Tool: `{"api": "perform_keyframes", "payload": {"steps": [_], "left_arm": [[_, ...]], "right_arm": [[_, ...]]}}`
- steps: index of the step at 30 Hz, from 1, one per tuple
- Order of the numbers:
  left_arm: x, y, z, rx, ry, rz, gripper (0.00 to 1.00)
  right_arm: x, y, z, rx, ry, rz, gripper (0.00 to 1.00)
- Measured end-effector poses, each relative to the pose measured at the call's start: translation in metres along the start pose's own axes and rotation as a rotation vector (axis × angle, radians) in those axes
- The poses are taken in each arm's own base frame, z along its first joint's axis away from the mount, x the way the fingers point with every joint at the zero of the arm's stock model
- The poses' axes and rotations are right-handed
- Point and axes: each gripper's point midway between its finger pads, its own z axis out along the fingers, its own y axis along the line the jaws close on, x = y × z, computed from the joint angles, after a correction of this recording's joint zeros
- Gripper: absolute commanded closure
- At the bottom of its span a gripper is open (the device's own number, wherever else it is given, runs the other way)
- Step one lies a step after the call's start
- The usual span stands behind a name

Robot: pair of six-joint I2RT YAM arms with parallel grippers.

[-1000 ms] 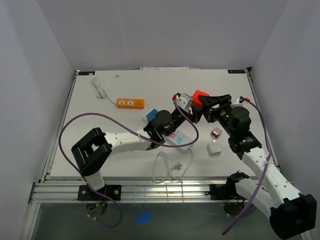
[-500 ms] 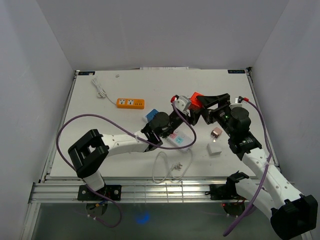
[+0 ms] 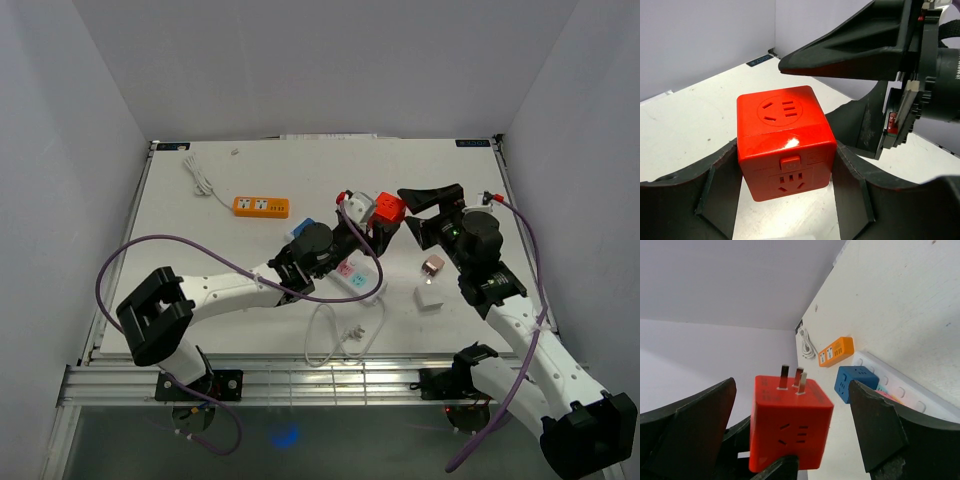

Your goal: Insert the plug

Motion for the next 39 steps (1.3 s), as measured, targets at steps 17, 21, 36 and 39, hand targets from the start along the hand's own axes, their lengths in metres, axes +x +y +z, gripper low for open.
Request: {"api": "perform_keyframes", "payload": {"steps": [17,21,36,39], "left_arm": [[-0.053,-0.011,-0.016,-0.068,0.371,-0.200,1.00],[-0.051,-0.020,-0.023,-0.069,0.520,-0.248,1.00],[0.088,-0.015,-0.082,-0.186,1.153,-0.188,1.00],[0.097,-0.014,-0.083,-0.179,1.186,-0.167,1.00]], "right_arm": [[-0.048,-0.058,0.006,0.192,-0.127,-0.250,0.03],[-0.051,-0.067,0.007,0.216,-0.118,-0.327,0.03],[-0.051,-0.089,0.002,0.242,-0.057,-0.592,0.04],[-0.048,-0.090,0.001,0.232,-0.031,-0.640,0.05]]}}
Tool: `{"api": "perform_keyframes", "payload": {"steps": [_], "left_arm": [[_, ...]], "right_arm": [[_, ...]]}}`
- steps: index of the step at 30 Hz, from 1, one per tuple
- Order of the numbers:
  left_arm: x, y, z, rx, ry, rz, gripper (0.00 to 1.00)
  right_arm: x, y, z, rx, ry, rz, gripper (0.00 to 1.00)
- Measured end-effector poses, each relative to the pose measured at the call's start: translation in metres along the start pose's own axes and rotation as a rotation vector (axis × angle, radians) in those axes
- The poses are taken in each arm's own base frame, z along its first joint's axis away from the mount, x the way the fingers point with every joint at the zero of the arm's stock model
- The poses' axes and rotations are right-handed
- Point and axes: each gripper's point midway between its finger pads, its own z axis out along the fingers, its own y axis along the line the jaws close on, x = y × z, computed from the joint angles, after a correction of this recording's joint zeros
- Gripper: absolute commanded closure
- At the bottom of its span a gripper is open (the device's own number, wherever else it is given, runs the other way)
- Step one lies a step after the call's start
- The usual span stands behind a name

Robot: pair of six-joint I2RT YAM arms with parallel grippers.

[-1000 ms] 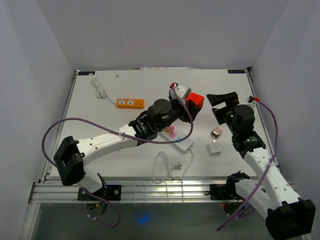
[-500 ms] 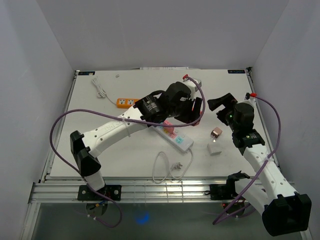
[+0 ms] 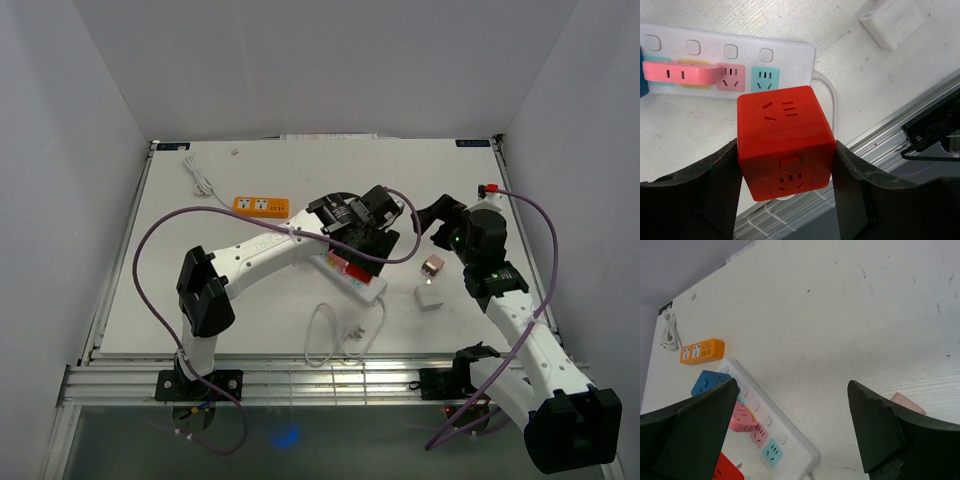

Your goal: Insert the plug

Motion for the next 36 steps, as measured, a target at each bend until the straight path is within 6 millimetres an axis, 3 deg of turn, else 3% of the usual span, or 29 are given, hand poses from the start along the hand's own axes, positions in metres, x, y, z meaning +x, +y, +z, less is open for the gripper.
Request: {"api": "perform_keyframes", "payload": {"steps": [13,21,27,36], "left_arm": [[-0.001,-0.005,0.016,0.107,0.069,0.093,1.00],[-0.007,0.013,0.038,0.105,0.112,0.087,1.00],[0.008,0.018,0.066,0.099,0.195,0.093,1.00],[0.011,0.017,0.067,0.115,0.207,0.104,1.00]], "right_arm": [[0.051,-0.017,-0.001,-0.048,0.142,-0.124,0.06],[0.055,-0.017,-0.002,-0.063,0.154,-0.149,0.06],[0.063,-0.022,-0.002,-0.058,0.171,-0.154,0.06],[0.067,-0.025,-0.003,-0.056,0.181,-0.155,0.06]]}}
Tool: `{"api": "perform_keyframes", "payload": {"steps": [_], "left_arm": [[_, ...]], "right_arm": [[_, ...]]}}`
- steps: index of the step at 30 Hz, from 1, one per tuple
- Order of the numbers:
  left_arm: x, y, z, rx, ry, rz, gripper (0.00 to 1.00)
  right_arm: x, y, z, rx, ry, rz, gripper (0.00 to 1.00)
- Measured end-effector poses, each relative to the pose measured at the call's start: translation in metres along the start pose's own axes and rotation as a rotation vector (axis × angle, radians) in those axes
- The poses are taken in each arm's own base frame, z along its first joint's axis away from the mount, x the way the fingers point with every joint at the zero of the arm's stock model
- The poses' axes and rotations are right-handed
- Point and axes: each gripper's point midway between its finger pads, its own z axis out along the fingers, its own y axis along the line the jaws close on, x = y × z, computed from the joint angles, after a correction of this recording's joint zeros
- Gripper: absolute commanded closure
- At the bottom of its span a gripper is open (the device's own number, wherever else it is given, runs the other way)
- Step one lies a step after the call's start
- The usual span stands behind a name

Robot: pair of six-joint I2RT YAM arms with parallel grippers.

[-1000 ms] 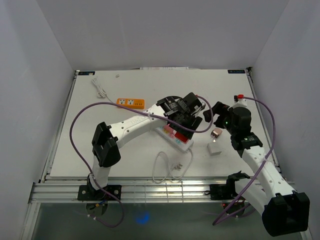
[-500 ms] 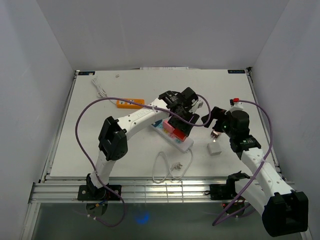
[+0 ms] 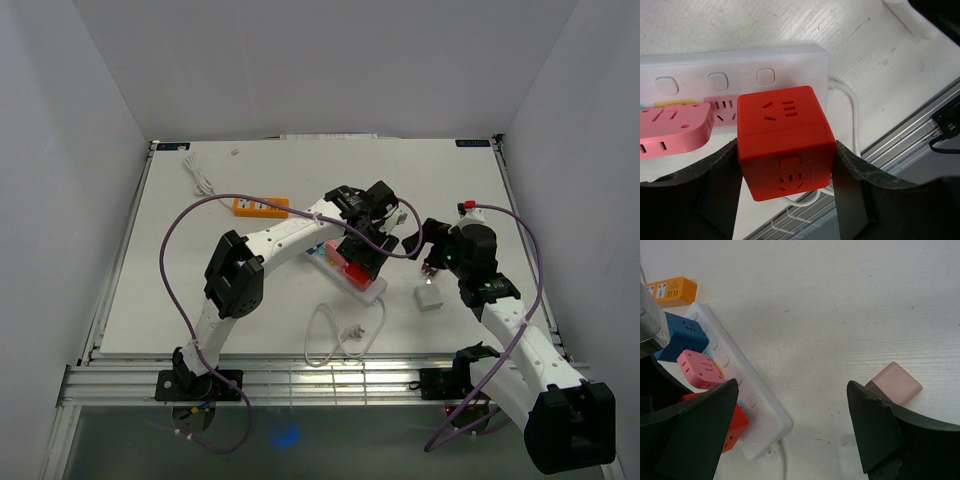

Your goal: Insert the plug

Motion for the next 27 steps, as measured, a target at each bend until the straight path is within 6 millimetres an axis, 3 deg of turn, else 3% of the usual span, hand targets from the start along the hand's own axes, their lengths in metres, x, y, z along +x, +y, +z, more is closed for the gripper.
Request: {"api": "perform_keyframes", "payload": {"steps": [27], "left_arm": [[0.0028,0.0068,0.0070,-0.005,0.021,0.032,1.00]], "right_arm": [[0.0072,-0.0003,-0.0017,-0.016,0.002,0.001,0.06]]}}
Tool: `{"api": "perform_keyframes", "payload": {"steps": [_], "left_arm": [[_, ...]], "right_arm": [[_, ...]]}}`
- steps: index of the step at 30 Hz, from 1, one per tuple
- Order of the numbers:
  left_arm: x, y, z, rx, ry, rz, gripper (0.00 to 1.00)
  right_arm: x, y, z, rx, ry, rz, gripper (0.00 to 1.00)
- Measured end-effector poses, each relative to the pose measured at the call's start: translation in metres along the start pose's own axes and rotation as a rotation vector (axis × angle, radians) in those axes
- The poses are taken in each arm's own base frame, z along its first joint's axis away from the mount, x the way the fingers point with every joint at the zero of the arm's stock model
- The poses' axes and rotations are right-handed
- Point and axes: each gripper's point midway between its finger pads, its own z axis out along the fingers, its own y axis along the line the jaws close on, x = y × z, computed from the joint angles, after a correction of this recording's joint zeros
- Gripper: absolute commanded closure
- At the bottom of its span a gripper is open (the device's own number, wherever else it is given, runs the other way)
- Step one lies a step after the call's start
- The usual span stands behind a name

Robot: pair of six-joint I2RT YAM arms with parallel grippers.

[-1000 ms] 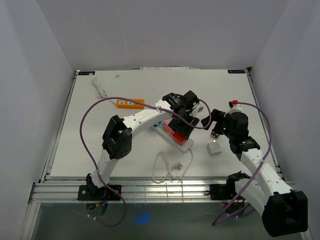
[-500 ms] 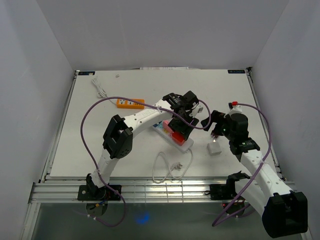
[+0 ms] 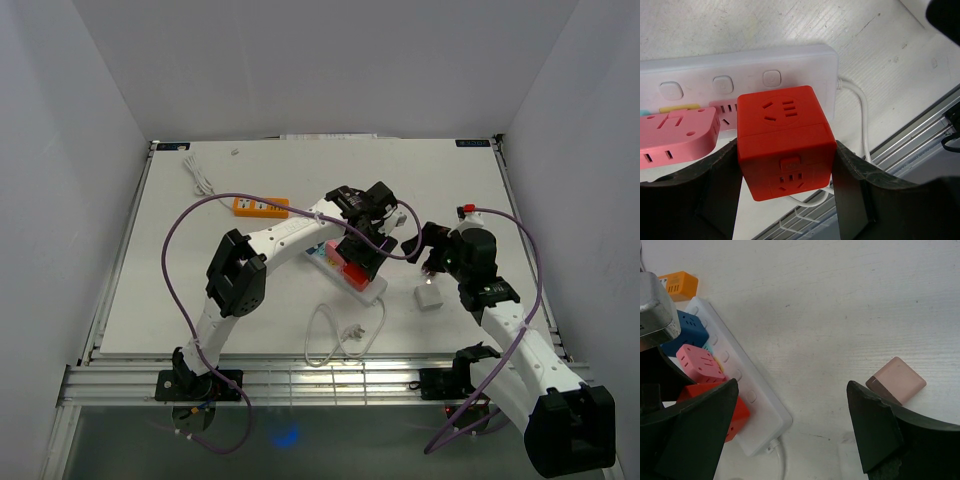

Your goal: Insert the plug

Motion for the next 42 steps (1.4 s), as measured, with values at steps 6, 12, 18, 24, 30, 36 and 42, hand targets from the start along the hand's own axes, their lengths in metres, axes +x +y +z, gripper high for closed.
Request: {"api": "perform_keyframes", "payload": {"steps": [6,12,18,24,30,36,42], "left_arm": [[-0.0012,0.0003,0.0006,0.001,-0.001,0.012,1.00],[-0.0020,0.0020,0.0008,-0.006,-0.003,0.025,1.00],[-0.0033,0.0041,0.0011,-0.021,0.002,0.025,1.00],[-0.0012,0.0065,-0.0001,-0.036,0.012,0.017,1.00],[0.0004,0.0085,-0.0005,-0.050,0.018,0.008,1.00],[0.0008,0.0086,-0.0006,-0.051,0.019,0.002,1.00],[0.0011,0.0063,-0.0006,-0.039,0.021,-0.003,1.00]], "right_arm": [[0.0008,0.0020,-0.0003,-0.011,0.005,0.001,0.06],[-0.0023,0.0058,-0.0031,-0.027,-0.007,-0.002,0.07],[-0.0068,0.0086,-0.0057,-0.038,-0.026,-0.005,0.08],[-0.0059,0.0092,-0.0050,-0.042,-0.022,-0.004,0.08],[-0.0023,0.0089,-0.0031,-0.044,-0.006,-0.002,0.08],[-0.0020,0.0094,-0.0032,-0.047,-0.004,-0.001,0.08],[-0.0019,0.0095,-0.0032,-0.048,-0.004,-0.001,0.08]]}}
